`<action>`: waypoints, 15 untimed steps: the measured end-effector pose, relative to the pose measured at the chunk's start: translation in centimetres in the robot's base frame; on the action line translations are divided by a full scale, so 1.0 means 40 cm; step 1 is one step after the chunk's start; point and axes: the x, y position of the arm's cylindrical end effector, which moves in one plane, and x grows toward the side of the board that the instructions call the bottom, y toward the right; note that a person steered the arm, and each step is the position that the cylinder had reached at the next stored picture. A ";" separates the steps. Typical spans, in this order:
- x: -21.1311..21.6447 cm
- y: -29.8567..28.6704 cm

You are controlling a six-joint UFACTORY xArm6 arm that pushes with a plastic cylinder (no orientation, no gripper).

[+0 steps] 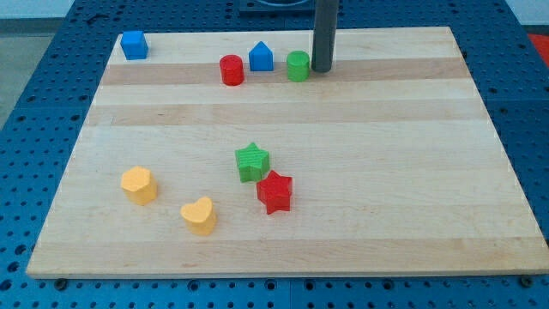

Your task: Move your arm towards center left

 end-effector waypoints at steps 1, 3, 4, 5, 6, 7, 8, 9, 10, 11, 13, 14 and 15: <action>0.000 -0.028; 0.000 -0.045; 0.000 -0.039; 0.000 -0.019; 0.048 0.068; 0.152 0.091; 0.244 0.008; 0.284 -0.098; 0.286 -0.224; 0.286 -0.369; 0.286 -0.635; 0.279 -0.640; 0.279 -0.640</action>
